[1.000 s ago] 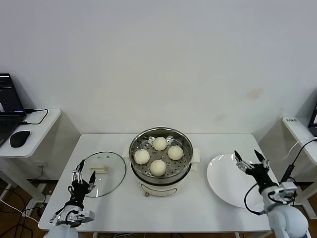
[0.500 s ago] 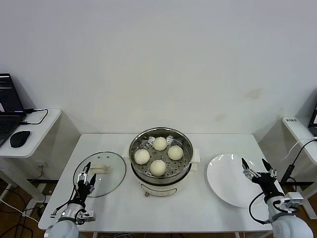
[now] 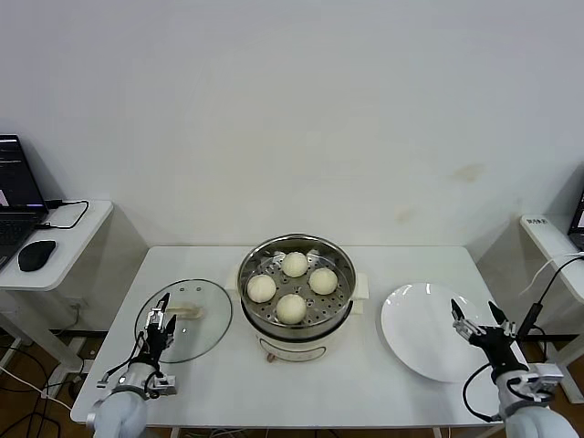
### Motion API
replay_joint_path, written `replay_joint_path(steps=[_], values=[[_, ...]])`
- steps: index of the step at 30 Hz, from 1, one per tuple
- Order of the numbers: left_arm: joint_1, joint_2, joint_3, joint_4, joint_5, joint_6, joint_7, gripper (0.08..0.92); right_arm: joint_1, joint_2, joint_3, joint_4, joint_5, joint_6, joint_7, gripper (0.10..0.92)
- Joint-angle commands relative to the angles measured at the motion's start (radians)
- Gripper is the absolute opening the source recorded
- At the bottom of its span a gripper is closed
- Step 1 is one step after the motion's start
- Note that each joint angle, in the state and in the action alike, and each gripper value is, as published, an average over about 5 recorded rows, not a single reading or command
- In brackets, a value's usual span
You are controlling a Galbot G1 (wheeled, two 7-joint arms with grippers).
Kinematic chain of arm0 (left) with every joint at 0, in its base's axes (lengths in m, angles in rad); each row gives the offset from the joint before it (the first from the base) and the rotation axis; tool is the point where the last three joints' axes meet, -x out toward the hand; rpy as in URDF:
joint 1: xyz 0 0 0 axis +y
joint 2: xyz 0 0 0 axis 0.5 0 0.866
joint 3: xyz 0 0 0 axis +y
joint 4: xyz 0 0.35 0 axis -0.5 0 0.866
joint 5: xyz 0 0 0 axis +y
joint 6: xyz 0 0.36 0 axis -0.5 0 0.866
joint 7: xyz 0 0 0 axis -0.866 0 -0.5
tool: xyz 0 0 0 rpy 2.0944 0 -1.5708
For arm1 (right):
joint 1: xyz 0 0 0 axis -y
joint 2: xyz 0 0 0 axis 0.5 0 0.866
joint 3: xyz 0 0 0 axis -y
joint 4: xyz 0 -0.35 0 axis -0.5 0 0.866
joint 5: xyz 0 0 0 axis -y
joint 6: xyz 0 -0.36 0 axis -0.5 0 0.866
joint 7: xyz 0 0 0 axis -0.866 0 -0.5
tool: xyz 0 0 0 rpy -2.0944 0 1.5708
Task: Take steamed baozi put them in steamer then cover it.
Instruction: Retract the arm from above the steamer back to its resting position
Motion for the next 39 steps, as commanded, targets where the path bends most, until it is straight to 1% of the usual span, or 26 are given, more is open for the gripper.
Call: replay_joint_path(steps=[1,16,29,39], values=[[-0.065,0.001,0.004,0.083,0.015,0.008,-0.001,0.823,-0.009,0.006,0.006,0.0,-0.002,0.004,-0.002,0.823],[-0.119,-0.028,0.034,0.115,-0.036,0.074,0.005,0.823,-0.02,0.012,0.02,-0.013,-0.007,0.017,-0.009,0.823],[-0.15,-0.043,0.038,0.145,-0.063,0.115,-0.008,0.823,-0.022,0.016,0.018,-0.029,-0.009,0.028,-0.017,0.823],[-0.171,-0.057,0.047,0.191,-0.072,0.115,-0.044,0.823,-0.022,0.019,0.015,-0.036,-0.013,0.032,-0.023,0.823]])
